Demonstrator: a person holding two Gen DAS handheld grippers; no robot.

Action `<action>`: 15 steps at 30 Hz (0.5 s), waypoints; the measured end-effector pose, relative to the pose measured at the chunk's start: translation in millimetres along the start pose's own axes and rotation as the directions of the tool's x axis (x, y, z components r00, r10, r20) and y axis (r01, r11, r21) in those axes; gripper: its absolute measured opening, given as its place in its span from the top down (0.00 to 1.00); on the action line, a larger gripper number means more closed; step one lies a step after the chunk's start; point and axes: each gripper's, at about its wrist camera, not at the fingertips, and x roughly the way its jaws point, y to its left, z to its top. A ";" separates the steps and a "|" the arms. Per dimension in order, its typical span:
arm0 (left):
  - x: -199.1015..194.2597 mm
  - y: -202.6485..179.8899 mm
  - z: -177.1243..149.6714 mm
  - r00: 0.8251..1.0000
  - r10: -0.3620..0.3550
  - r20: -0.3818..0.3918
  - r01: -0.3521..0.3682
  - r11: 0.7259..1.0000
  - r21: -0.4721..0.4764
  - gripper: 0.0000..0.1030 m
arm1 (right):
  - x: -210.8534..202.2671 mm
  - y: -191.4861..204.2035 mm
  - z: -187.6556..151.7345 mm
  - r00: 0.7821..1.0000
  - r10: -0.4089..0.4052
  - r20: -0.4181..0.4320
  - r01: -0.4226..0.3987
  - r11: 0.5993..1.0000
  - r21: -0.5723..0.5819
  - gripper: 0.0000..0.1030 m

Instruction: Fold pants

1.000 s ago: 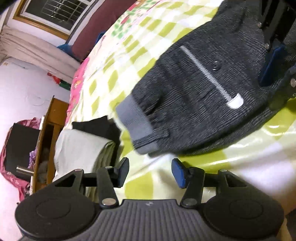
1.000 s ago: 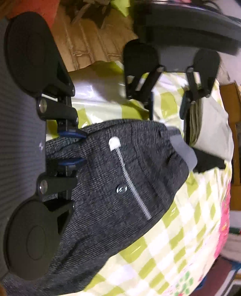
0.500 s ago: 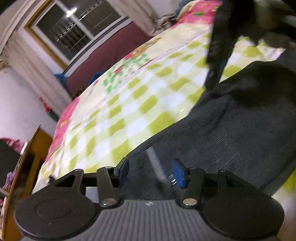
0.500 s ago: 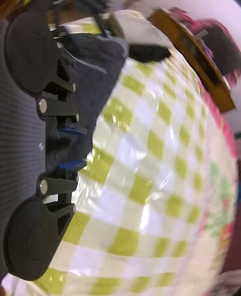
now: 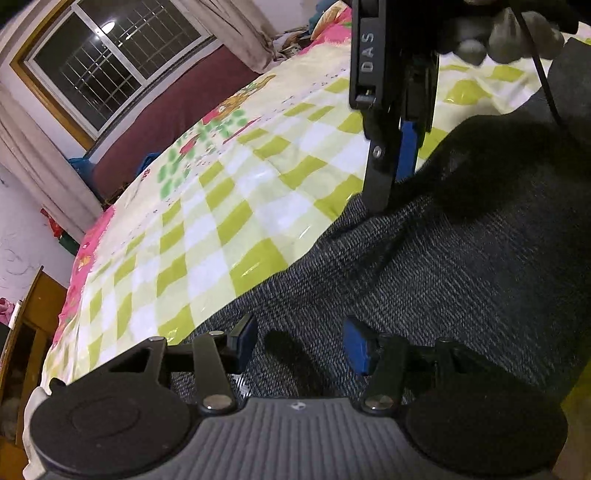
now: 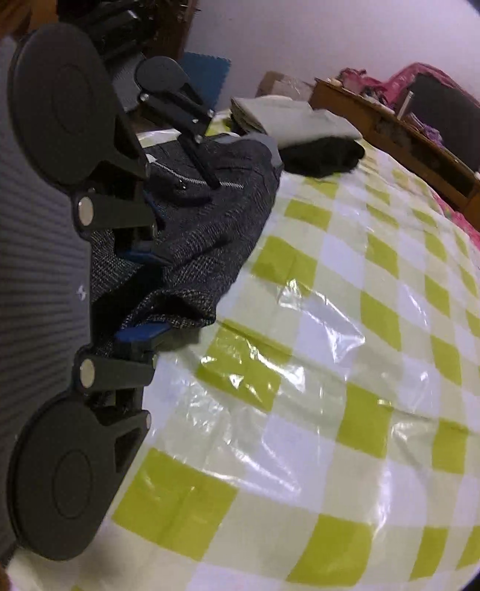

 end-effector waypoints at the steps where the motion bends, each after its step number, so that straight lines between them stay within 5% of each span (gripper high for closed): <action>1: 2.0 -0.7 1.2 1.000 0.000 -0.002 0.000 1.000 0.006 0.35 | 3.3 -4.4 1.7 1.000 0.013 -0.008 -0.012 1.000 0.013 0.52; 9: 4.3 -4.2 5.3 1.000 0.005 -0.003 -0.005 0.999 0.037 0.35 | -25.3 -7.0 -6.7 0.995 0.025 0.093 -0.031 0.997 0.067 0.55; 12: 6.3 -6.0 4.1 1.000 0.004 -0.008 -0.004 0.999 0.038 0.35 | -33.7 -2.2 -16.6 0.996 0.057 0.072 -0.061 0.996 0.060 0.55; 15: 7.2 -7.7 5.3 1.000 0.007 -0.009 -0.007 0.999 0.046 0.35 | -18.6 0.9 -18.5 1.000 0.006 0.020 -0.007 1.000 0.030 0.55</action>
